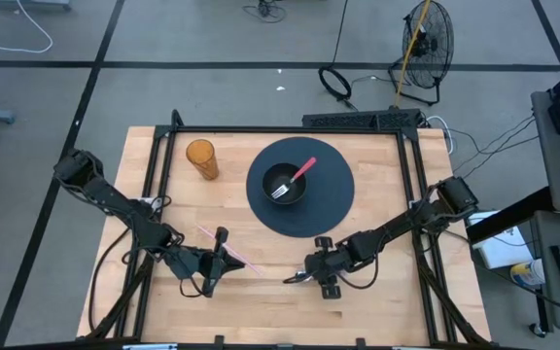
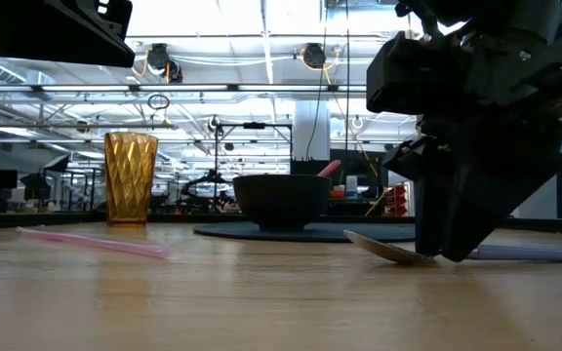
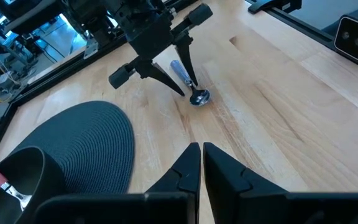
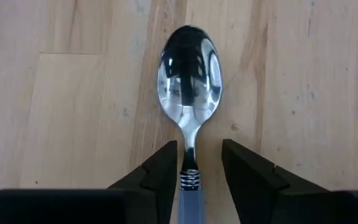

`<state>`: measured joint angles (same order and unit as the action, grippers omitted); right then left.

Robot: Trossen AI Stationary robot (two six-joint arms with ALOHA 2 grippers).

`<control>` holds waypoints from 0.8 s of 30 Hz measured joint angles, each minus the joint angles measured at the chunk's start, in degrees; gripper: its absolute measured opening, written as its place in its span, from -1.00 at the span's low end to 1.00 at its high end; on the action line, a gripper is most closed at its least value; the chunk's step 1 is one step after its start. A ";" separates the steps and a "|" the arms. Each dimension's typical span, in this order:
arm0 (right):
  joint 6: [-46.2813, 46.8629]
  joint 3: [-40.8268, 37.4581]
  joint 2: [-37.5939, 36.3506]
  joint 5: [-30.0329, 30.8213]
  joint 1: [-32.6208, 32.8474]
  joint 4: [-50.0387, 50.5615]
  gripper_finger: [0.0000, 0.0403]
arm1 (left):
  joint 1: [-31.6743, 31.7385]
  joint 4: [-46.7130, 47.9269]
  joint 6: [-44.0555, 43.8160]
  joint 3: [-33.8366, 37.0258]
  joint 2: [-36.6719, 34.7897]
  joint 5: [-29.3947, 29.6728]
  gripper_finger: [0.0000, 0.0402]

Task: Pick & Place Utensil
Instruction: Put the spoon into the bowl

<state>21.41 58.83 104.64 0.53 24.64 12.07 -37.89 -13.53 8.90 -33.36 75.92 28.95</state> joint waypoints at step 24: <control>-7.46 -0.15 0.22 5.38 0.07 1.36 -0.95 | 0.00 -0.01 -0.63 0.00 0.00 0.00 -0.87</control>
<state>13.95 58.67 104.86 5.91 24.71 13.42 -37.89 -13.54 8.27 -33.36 75.92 28.95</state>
